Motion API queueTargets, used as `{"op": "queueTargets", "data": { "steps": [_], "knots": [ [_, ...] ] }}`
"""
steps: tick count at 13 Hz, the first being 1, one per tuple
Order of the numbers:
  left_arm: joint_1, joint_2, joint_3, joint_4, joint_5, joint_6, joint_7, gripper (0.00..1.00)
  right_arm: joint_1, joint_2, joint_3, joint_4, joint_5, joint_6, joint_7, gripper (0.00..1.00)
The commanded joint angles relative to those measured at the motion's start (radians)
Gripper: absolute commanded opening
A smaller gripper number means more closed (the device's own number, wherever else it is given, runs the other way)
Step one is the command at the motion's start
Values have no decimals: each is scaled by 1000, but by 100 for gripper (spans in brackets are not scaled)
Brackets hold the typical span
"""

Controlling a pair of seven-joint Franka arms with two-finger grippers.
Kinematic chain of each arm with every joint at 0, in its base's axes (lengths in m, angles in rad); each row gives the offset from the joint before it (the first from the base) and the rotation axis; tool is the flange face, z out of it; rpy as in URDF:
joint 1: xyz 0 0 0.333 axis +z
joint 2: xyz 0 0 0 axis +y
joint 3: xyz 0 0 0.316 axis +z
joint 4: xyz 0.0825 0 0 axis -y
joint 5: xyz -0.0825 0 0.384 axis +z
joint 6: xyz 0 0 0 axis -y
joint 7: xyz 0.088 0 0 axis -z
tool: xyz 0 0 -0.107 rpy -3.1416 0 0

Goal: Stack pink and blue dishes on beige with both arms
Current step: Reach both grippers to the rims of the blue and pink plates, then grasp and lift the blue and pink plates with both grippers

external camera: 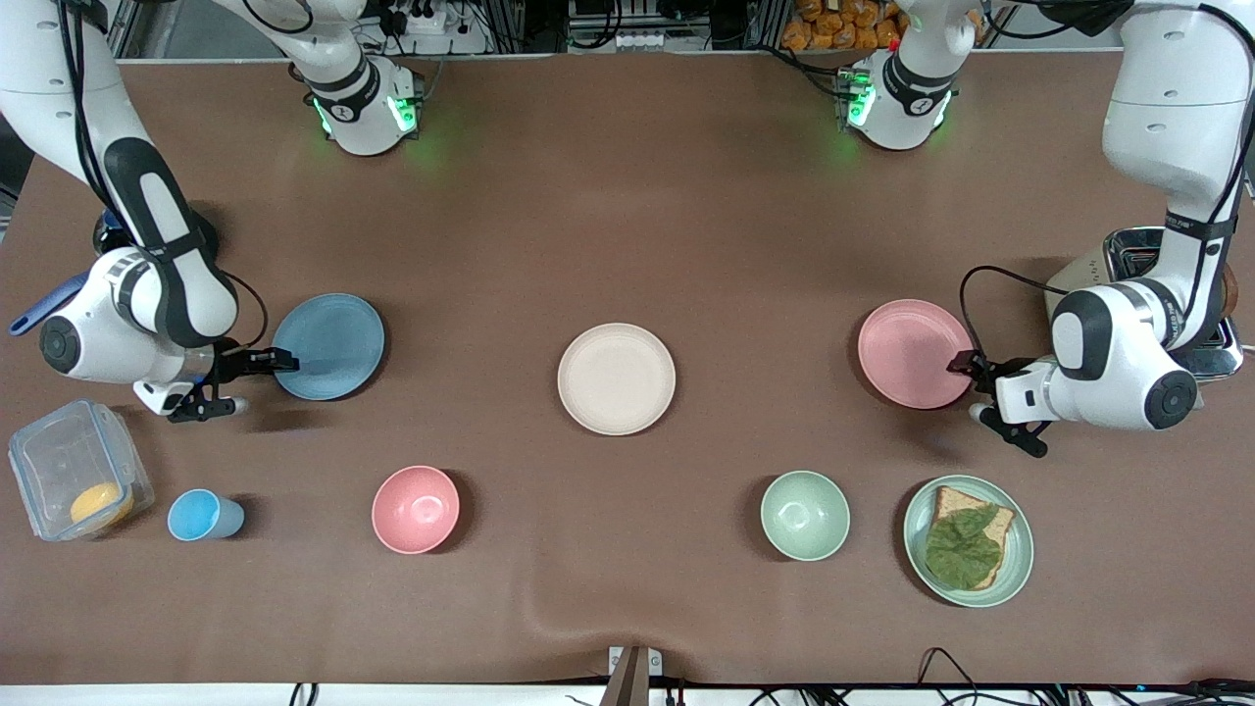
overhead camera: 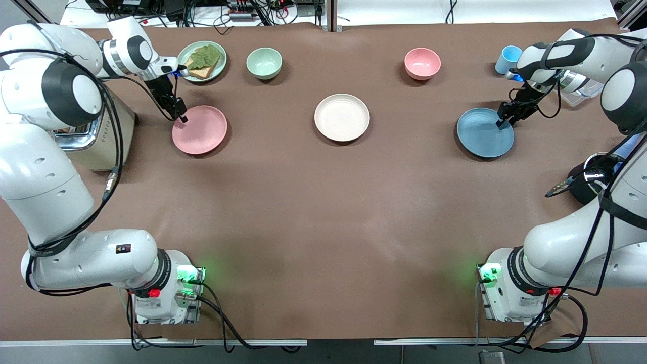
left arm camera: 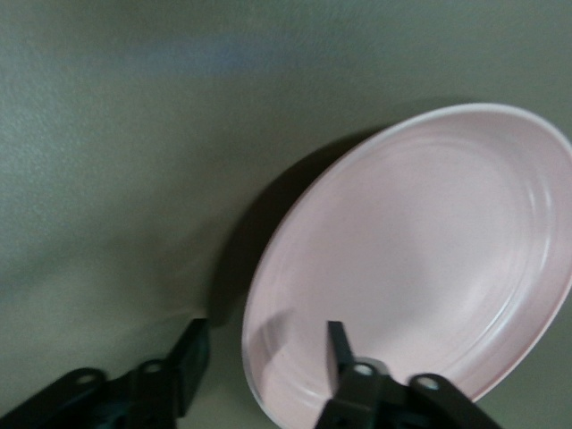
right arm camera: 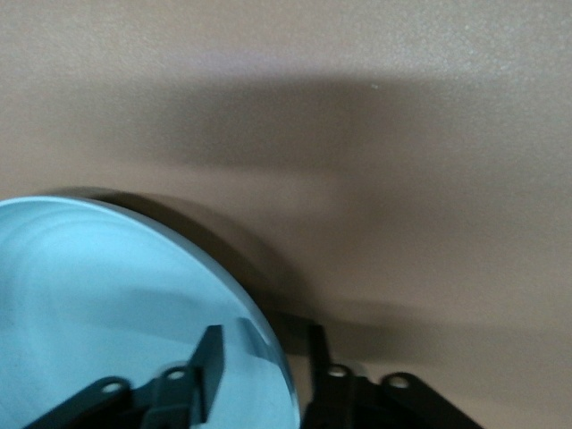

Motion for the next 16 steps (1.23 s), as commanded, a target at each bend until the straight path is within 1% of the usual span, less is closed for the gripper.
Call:
{"op": "queueTargets", "data": {
  "steps": [1,4,6,8,10,12,14,15,16],
  "knots": [
    [17,3,-10,10,-32,5,63,0,16,15,-3,55,21,-66,-13,0],
    [17,2,-10,14,-34,5,63,0,16,20,-4,165,15,-213,-13,0],
    [3,0,-17,39,-42,-1,44,0,16,20,-4,262,10,-357,-8,0],
    [3,-15,-43,71,-106,-34,-1,0,16,18,-4,350,7,-471,-10,0],
    [-4,-37,-63,117,-114,-95,-170,0,18,17,-6,451,-6,-604,-8,0],
    [-10,-34,-111,184,-114,-113,-338,0,22,14,-6,529,-20,-713,-8,0],
    [-27,-29,-155,208,-112,-113,-556,0,27,11,-6,577,-20,-779,-7,0],
    [-55,-23,-181,237,-108,-113,-672,0,28,11,-4,589,-20,-790,-7,0],
    [-105,-6,-185,289,-103,-113,-777,0,34,11,-4,589,-20,-792,-4,0]
  ]
}}
